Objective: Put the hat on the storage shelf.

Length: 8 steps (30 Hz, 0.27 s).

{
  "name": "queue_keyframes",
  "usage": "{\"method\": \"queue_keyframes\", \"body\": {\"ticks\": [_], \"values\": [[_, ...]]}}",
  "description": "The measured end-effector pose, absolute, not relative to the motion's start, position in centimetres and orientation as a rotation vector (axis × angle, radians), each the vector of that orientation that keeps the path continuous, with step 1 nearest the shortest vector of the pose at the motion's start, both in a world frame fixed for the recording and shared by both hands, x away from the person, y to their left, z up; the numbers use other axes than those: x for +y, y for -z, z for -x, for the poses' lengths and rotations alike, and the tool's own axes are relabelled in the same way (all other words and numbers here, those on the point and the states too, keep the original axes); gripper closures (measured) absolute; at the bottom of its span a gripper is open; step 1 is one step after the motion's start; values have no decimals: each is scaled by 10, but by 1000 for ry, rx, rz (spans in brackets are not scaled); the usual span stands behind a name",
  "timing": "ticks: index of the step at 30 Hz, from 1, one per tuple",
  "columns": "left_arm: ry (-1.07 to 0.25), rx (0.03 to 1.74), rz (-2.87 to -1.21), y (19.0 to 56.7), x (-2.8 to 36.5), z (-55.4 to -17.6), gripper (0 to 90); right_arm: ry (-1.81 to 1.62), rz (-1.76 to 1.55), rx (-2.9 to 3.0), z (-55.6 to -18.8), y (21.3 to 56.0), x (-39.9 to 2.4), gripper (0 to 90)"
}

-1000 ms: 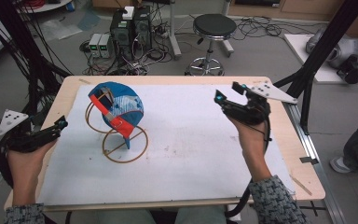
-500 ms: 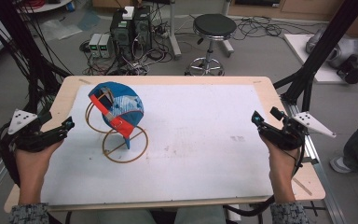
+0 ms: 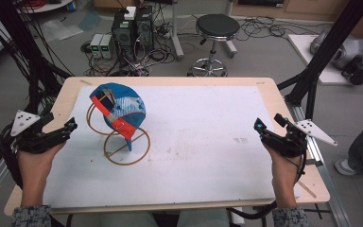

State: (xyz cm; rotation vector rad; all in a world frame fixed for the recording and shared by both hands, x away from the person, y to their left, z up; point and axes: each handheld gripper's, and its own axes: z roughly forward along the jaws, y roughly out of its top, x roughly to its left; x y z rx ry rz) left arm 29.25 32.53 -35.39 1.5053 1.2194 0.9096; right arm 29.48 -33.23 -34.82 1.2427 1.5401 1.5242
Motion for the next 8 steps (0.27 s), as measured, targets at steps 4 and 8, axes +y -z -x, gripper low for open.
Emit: {"method": "queue_keyframes", "body": {"ticks": [4, 8], "values": [[-906, 1224, -1510, 356, 325, -293, 225, -1500, -1232, 1541, -294, 347, -331, 135], [-908, 1229, -1508, 357, 325, -295, 225, -1481, -1232, 1557, -297, 352, -332, 122]]}}
